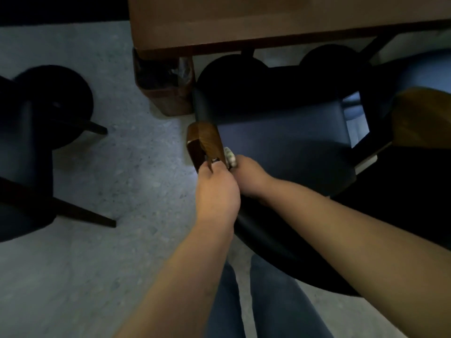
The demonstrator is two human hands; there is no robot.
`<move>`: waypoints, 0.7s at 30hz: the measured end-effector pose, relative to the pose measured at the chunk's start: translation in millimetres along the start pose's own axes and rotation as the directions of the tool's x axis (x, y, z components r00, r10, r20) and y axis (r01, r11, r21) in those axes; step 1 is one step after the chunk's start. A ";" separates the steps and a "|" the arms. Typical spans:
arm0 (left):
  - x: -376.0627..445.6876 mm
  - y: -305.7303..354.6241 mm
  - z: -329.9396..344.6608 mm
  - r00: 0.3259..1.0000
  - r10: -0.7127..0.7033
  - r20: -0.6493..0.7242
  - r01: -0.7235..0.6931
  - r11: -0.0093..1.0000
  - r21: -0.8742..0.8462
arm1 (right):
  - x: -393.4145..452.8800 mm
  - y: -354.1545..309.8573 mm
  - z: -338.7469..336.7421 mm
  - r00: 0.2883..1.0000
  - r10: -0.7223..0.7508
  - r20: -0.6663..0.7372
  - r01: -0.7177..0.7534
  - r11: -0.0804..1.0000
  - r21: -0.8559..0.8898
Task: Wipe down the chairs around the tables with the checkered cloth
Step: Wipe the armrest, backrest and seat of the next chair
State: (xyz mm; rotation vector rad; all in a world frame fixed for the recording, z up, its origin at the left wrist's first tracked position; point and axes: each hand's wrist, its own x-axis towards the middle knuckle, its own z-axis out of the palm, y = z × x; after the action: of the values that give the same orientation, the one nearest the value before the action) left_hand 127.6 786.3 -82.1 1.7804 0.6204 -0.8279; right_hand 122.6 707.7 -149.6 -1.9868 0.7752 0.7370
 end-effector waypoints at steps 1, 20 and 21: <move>-1.7 -0.3 3.6 0.997 0.034 -0.066 -0.032 0.999 0.042 | 4.5 3.0 -0.7 1.000 -0.011 0.020 0.011 1.000 -0.009; -1.3 -1.7 11.1 0.945 0.136 -0.298 -0.089 0.982 0.167 | -89.8 32.0 -28.9 0.943 -0.332 -0.023 0.331 0.932 0.144; -2.8 -0.9 10.8 0.946 0.125 -0.299 -0.077 0.983 0.166 | -97.1 32.1 -30.9 0.939 -0.343 -0.026 0.342 0.926 0.158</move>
State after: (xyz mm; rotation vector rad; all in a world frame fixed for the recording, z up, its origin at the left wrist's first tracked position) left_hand 122.5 776.3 -83.0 2.0860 0.6740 -0.5413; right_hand 43.4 690.3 -80.0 -1.9058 0.4502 0.4549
